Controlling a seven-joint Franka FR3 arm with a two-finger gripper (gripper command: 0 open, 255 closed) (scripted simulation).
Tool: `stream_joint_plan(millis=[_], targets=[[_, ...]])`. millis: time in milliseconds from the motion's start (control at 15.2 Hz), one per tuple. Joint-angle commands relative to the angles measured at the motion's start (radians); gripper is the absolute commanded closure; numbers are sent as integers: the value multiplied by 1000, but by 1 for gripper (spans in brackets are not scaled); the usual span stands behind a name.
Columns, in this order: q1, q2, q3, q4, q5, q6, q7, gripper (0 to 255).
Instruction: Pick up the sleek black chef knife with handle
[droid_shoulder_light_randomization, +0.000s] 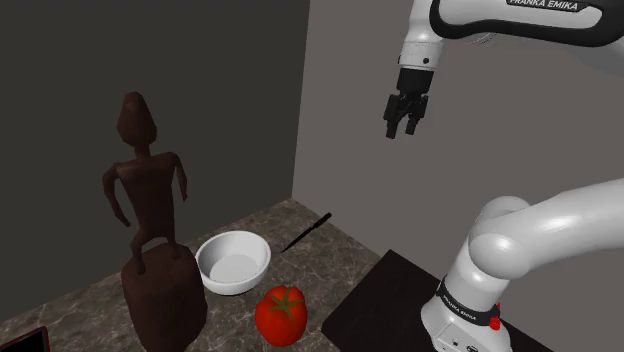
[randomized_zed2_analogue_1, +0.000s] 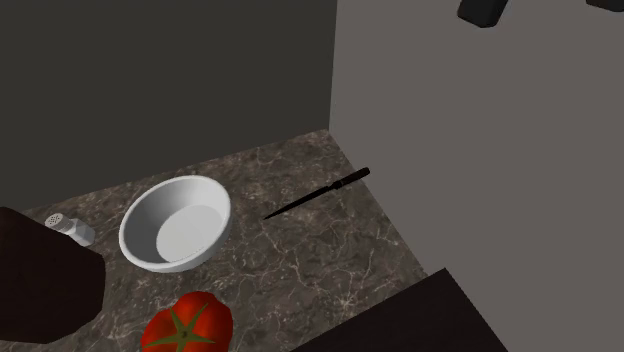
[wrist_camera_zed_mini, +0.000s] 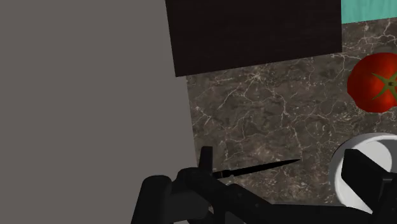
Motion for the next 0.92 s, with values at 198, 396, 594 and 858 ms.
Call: stream_joint_plan(millis=[198, 396, 594, 858], targets=[[-26, -10, 33, -107, 26, 123, 103, 0], [-50, -2, 67, -200, 50, 250, 205, 0], [-73, 26, 104, -279, 73, 384, 306, 0], [-104, 97, 156, -361, 101, 571, 440, 0]])
